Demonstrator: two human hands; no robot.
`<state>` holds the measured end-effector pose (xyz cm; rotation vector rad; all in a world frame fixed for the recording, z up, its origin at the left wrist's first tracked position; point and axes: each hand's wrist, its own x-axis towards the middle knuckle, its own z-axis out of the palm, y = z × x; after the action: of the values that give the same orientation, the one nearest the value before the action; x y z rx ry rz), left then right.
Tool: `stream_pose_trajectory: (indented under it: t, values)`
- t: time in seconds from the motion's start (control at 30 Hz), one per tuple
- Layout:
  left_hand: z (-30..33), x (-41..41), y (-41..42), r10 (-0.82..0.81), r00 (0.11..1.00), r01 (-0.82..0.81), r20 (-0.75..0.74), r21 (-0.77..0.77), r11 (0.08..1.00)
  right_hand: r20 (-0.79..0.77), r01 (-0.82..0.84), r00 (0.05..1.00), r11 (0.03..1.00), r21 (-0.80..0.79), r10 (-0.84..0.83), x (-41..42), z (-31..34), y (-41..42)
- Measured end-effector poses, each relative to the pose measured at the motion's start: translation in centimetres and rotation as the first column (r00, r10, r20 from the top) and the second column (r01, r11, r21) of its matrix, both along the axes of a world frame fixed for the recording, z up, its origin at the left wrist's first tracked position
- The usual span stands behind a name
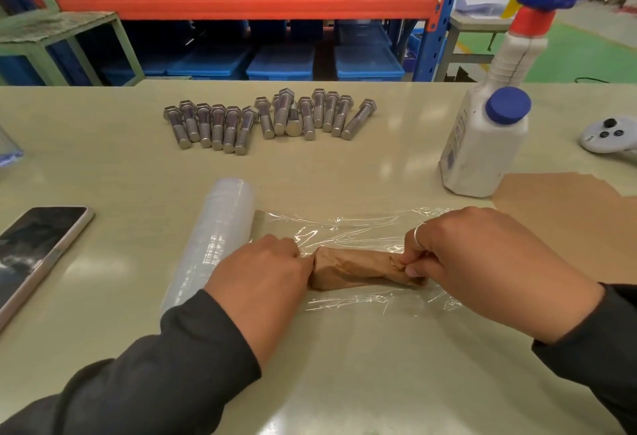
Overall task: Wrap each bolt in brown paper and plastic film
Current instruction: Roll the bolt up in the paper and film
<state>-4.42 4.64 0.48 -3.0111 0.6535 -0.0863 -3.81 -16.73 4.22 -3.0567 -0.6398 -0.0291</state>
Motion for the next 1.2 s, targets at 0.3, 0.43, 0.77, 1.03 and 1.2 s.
stream_pose_trajectory:
  t: [0.3,0.43,0.77,1.03,1.2]
  values:
    - [2.2,1.1,-0.1,0.126,0.986,-0.151,-0.108,-0.264,0.953,0.029,-0.001,1.0,1.0,-0.031,0.002,-0.2,-0.1,0.2]
    - [3.1,2.1,-0.1,0.118,0.946,-0.244,-0.303,-0.42,0.874,0.01,-0.001,1.0,1.0,-0.012,0.001,-0.2,0.1,0.2]
    - [2.0,-2.5,-0.4,0.0,0.863,-0.473,-0.504,-0.81,0.345,0.009,0.001,1.0,0.999,0.052,-0.001,-0.3,-0.2,-0.1]
    - [-0.4,-5.6,-4.1,0.039,0.98,-0.106,-0.198,-0.343,0.933,0.035,0.006,0.999,0.998,0.068,-0.008,-0.7,-0.5,-0.2]
    - [-0.4,-4.4,-6.3,0.086,0.996,-0.088,-0.034,-0.07,0.994,0.022,0.007,1.0,0.994,0.108,-0.01,-0.7,-0.6,-0.2]
